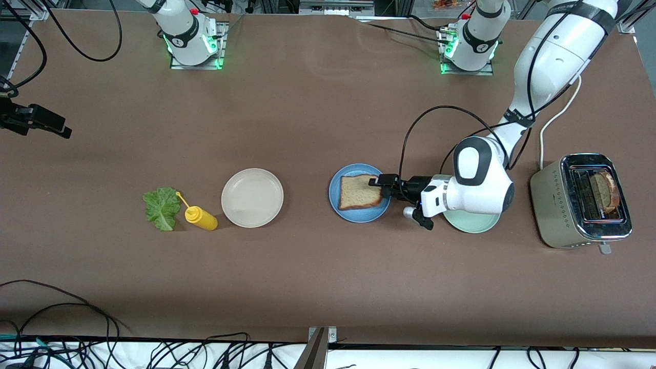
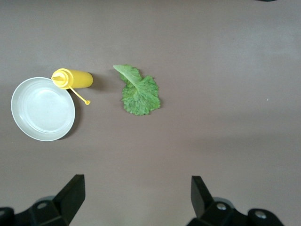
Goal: Make sandwich in blue plate with both arms
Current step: 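Lay the bread flat on the blue plate and open the left gripper, then raise the left gripper toward the toaster while the right gripper reaches the lettuce, then grasp the green lettuce leaf with the right gripper, then carry the lettuce with the right gripper over the bread on the blue plate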
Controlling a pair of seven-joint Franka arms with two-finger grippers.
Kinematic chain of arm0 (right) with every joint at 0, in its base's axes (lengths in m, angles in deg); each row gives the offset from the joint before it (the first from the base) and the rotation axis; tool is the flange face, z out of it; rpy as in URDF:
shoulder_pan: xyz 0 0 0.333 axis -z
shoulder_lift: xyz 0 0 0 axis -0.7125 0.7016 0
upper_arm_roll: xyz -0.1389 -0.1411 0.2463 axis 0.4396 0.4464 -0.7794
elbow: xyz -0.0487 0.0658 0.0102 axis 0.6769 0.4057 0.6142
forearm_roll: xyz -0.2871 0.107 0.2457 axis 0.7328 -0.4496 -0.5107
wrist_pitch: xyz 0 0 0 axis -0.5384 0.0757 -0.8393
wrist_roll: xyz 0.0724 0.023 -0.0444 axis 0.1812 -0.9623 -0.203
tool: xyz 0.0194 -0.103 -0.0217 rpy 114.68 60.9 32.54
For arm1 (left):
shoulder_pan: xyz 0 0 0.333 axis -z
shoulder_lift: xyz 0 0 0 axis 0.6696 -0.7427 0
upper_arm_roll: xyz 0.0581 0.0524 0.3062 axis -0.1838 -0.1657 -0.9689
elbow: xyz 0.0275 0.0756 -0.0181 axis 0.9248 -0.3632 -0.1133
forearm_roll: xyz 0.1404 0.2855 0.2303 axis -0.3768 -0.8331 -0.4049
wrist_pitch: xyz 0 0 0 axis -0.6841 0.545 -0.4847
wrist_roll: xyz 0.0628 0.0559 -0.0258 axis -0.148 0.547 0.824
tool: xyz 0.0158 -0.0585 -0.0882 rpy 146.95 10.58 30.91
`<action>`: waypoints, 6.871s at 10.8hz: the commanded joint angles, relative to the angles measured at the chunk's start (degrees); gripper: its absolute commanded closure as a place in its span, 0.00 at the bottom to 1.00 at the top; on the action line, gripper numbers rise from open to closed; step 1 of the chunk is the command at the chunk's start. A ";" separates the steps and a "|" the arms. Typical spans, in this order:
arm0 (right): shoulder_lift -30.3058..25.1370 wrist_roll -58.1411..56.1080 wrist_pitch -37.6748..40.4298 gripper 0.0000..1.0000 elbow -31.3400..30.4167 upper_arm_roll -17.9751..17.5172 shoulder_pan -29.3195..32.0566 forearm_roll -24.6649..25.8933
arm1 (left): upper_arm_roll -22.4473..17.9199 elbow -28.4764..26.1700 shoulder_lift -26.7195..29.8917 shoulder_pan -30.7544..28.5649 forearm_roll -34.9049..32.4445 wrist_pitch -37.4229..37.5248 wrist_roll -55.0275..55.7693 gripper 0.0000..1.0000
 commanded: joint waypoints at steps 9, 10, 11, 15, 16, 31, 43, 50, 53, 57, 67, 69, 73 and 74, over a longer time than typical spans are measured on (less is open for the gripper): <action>2.17 -0.87 -0.35 0.00 0.78 0.02 0.03 -1.09 | -2.17 3.11 15.37 -4.17 -30.12 12.08 12.87 0.00; 3.66 -0.87 -1.75 0.00 0.78 0.02 -0.05 -2.05 | -2.08 3.73 17.38 -5.06 -32.51 13.40 12.87 0.00; 5.33 -0.87 -3.42 0.00 0.78 -0.07 -0.05 -2.15 | -2.08 3.91 19.23 -6.63 -32.70 14.81 12.87 0.00; 12.62 -3.41 -11.23 0.00 1.13 -0.77 -0.05 -2.06 | -2.25 3.91 27.13 -10.43 -37.87 19.38 12.08 0.00; 14.03 -4.29 -12.82 0.00 1.13 -0.77 -0.05 -2.06 | -2.26 3.83 29.25 -11.30 -38.59 20.87 11.99 0.00; 35.13 -15.63 -39.99 0.00 0.60 -4.46 -1.20 -5.14 | -20.79 3.82 43.14 3.35 -43.75 27.48 15.93 0.00; 36.02 -24.24 -49.75 0.09 -8.80 -7.45 0.39 -5.23 | -25.98 7.87 43.50 8.46 -44.31 36.09 18.41 0.00; 35.84 -31.63 -49.31 1.00 -8.28 -7.54 1.62 -6.81 | -26.43 7.61 42.19 9.79 -44.13 36.00 18.67 0.00; 34.01 -31.63 -43.19 1.00 -6.79 -7.71 1.53 -10.03 | -26.16 7.60 42.01 9.18 -43.87 36.35 20.08 0.00; 29.70 -31.54 -35.80 1.00 -5.29 -7.36 1.53 -11.38 | -25.90 7.60 41.14 9.87 -43.52 37.06 19.29 0.00; 19.14 -20.26 -11.98 1.00 1.28 -6.93 -2.40 -10.41 | -26.07 8.13 42.45 8.47 -41.85 38.64 19.02 0.00; 19.67 -11.63 -10.82 1.00 3.75 -4.56 -8.02 -10.85 | -25.99 8.13 42.45 8.47 -41.85 38.64 19.02 0.00; 24.84 3.31 -8.53 1.00 10.08 2.46 -19.97 -15.13 | -25.90 8.13 42.45 8.47 -41.85 39.25 19.02 0.00; 26.42 5.79 -8.45 1.00 11.14 6.22 -23.83 -18.38 | -25.90 8.22 42.45 8.47 -41.85 39.26 19.02 0.00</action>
